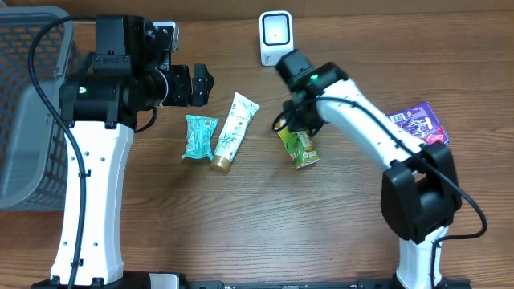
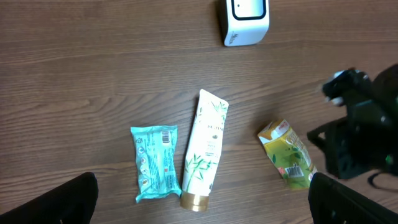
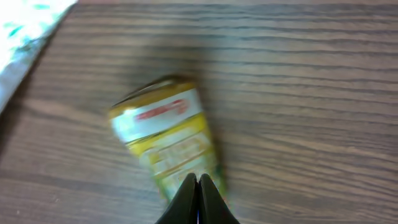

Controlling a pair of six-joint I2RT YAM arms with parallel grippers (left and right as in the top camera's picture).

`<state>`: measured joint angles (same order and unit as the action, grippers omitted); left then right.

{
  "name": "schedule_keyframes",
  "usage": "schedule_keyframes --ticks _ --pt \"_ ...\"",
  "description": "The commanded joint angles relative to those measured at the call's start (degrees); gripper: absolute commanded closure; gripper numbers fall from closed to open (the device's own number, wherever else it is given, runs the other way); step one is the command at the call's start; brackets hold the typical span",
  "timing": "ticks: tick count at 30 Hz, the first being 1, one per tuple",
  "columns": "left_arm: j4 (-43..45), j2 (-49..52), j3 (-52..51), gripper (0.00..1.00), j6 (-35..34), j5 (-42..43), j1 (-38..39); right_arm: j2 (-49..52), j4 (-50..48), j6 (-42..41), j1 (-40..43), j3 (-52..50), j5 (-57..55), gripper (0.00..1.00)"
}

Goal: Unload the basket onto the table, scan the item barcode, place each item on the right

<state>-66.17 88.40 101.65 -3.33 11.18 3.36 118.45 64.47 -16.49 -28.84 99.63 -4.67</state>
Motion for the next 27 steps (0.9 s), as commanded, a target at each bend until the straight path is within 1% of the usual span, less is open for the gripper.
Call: schedule_keyframes --ticks 1,6,10,16,20,27 --pt "0.07 0.11 0.63 0.0 -0.96 0.44 0.04 -1.01 -0.15 0.28 1.16 -1.66 2.75 0.96" --pt "0.07 0.13 0.61 0.0 -0.96 0.44 0.04 0.24 -0.61 0.28 0.7 -2.62 3.17 0.96" --pt "0.07 0.13 0.61 0.0 -0.96 0.42 0.04 0.85 -2.1 0.26 0.26 -4.55 7.5 0.96" --pt "0.07 0.13 0.63 0.0 -0.96 0.44 0.04 1.05 -2.27 0.26 -1.22 -4.83 7.54 0.96" --pt "0.07 0.13 0.61 0.0 -0.96 0.44 0.04 1.31 -3.04 0.0 -1.73 -6.29 10.82 0.96" --pt "0.07 0.13 0.63 0.0 -0.96 0.42 0.04 1.33 -8.11 -1.05 -4.55 -11.61 12.39 0.96"
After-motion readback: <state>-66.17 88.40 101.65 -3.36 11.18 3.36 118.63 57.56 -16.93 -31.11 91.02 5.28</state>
